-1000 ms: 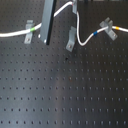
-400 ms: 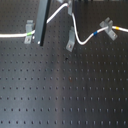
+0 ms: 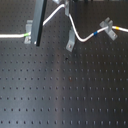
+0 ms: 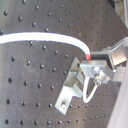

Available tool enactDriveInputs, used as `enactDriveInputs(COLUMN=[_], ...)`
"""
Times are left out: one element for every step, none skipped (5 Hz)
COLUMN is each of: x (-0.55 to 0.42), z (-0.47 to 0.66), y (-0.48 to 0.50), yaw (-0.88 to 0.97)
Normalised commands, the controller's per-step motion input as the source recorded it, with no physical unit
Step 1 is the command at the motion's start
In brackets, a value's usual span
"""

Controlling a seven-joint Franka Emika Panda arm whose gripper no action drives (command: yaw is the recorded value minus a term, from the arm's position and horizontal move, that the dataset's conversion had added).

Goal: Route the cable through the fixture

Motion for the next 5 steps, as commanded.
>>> enactDriveInputs(x=[-0.035,-0.024,0.0,-0.032,-0.029], z=[0.27,0.13,0.02,0.03,0.0], y=[0.09,0.018,0.0,-0.074,-0.069], yaw=[-0.29,-0.29,0.0,-0.2,-0.28])
